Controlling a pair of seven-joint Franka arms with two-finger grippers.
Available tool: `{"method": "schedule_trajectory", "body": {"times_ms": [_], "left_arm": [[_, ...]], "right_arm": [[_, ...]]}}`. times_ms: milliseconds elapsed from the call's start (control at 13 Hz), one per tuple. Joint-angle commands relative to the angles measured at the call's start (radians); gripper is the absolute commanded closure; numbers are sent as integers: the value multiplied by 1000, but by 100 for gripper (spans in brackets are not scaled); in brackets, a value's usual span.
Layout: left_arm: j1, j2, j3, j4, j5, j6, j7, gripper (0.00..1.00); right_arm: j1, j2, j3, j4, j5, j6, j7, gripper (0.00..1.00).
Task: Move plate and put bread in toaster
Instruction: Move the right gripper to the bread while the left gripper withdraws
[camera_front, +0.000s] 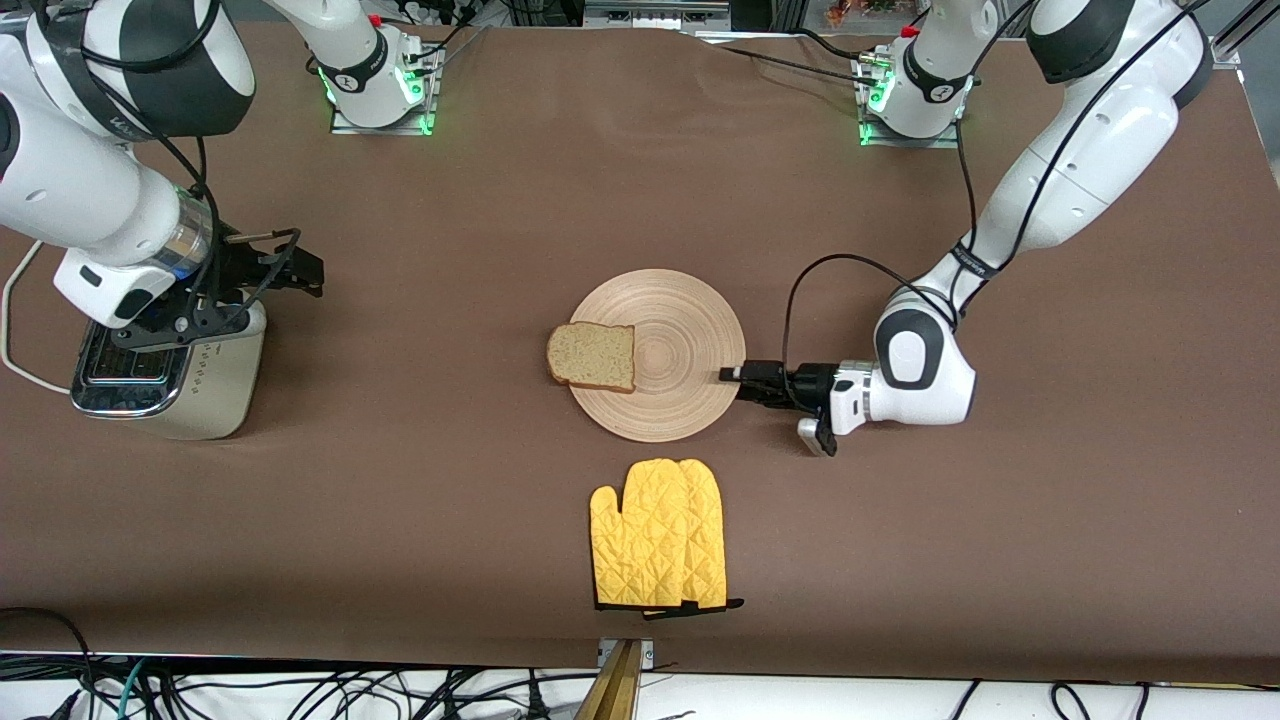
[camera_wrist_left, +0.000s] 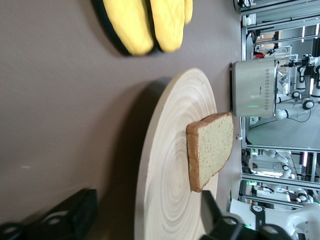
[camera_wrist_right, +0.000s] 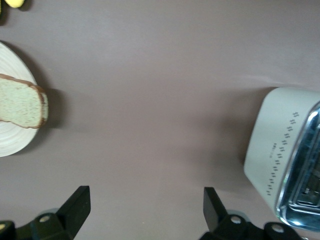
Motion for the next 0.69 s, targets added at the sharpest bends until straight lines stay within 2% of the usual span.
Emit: {"method": "schedule_trajectory", "body": {"times_ms": [0, 231, 385, 538, 615], "left_arm": [[89, -69, 2, -25, 150, -67, 6, 0], [174, -112, 2, -14, 353, -131, -3, 0], [211, -150, 4, 22, 471, -200, -49, 0], [235, -185, 4, 103, 627, -313, -124, 0], [239, -208, 4, 148, 690, -370, -159, 0]], "right_arm": [[43, 13, 4, 5, 63, 32, 90, 0], [147, 68, 4, -26, 91, 156, 199, 0], [196, 74, 6, -136, 150, 329, 219, 0], [236, 94, 12, -254, 180, 530, 224, 0], [238, 117, 29, -285, 242, 599, 224, 0]]}}
